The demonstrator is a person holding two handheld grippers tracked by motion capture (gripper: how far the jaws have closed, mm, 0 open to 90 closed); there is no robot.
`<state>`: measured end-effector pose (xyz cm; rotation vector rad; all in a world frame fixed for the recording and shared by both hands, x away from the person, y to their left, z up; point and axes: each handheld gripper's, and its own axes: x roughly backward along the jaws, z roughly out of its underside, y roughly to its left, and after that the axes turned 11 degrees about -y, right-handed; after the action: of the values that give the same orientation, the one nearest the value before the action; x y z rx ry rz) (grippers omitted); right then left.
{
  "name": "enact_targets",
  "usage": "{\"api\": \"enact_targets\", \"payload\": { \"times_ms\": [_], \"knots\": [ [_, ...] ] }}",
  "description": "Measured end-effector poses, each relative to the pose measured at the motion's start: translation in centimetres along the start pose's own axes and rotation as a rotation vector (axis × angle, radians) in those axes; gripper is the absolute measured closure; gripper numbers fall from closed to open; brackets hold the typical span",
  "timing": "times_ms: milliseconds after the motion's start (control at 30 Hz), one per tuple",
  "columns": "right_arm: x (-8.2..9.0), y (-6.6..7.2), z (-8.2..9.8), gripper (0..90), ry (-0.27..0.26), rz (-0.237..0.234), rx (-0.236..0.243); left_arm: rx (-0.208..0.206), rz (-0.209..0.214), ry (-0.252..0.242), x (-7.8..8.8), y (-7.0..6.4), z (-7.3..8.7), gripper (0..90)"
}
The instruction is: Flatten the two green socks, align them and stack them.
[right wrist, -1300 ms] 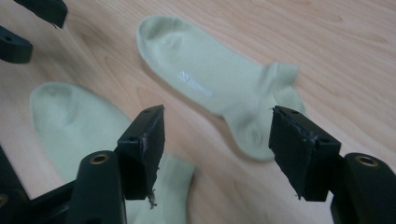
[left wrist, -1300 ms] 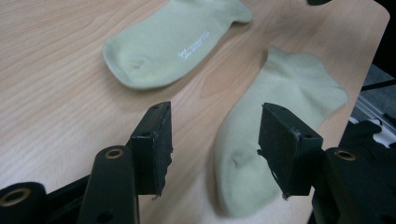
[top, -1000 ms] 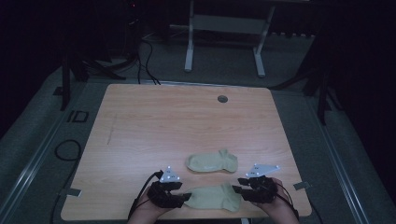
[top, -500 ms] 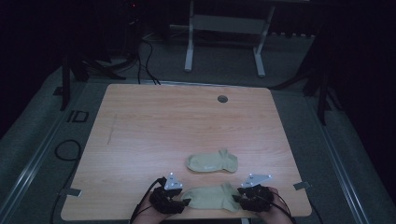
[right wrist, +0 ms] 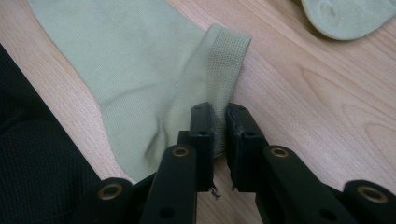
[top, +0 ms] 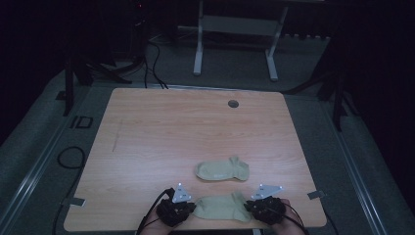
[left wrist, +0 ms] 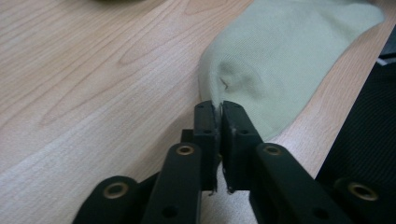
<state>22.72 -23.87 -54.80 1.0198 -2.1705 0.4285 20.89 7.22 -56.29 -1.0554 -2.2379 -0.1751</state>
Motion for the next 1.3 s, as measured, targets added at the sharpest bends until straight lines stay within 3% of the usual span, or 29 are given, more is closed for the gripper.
{"api": "enact_targets", "payload": {
  "times_ms": [233,700,1000,1300],
  "knots": [
    [0.3,-0.1,-0.3,83.3,0.008,-0.013,-0.016,-0.002,0.026,-0.007,0.3,-0.1,-0.3,87.4],
    [2.8,0.0,-2.1,83.4,-0.061,-0.035,-0.021,-0.024,0.062,-0.036,1.5,-0.6,-1.8,87.6],
    [4.2,-0.8,-3.6,83.5,-0.109,-0.021,-0.028,-0.031,0.057,-0.073,2.7,0.0,-4.0,87.6],
    [5.3,-2.6,-6.7,83.7,-0.144,0.011,-0.016,-0.037,0.038,-0.104,3.5,1.2,-6.8,87.6]
  ]
}}
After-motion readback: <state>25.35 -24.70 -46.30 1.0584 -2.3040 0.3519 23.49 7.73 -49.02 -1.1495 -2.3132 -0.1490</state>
